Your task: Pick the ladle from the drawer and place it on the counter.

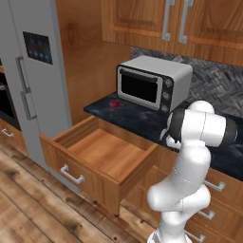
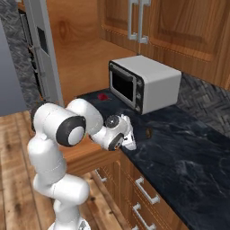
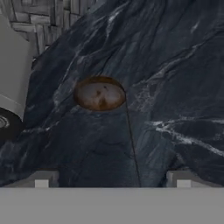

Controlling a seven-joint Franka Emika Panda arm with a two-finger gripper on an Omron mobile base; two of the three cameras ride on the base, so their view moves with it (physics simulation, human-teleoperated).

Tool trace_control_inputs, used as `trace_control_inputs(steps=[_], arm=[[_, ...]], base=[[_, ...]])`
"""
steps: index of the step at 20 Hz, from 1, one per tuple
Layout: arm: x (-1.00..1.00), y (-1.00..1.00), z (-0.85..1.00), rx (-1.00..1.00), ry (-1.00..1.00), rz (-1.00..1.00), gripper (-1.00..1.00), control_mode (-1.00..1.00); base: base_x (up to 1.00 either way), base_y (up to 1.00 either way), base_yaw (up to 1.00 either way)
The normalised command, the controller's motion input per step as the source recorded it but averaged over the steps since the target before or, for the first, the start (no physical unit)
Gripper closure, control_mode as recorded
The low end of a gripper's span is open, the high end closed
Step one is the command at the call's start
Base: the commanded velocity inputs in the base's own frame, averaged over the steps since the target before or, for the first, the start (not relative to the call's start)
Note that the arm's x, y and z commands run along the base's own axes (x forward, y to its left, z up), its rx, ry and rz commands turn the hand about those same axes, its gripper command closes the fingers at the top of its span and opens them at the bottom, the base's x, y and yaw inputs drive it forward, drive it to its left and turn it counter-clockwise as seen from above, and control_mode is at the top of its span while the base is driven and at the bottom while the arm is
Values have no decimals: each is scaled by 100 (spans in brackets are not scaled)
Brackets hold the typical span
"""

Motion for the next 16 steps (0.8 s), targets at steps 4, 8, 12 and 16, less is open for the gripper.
trace_control_inputs(steps=[4,8,12,16], arm=[[-63,1,100,-4,-30,28,-100,-100],[-65,6,100,-16,-10,41,-100,-100],[-100,20,95,-27,0,34,-100,-100],[-100,39,69,-32,13,37,-100,-100]], base=[[0,0,0],[0,0,0],[0,0,0],[0,0,0]])
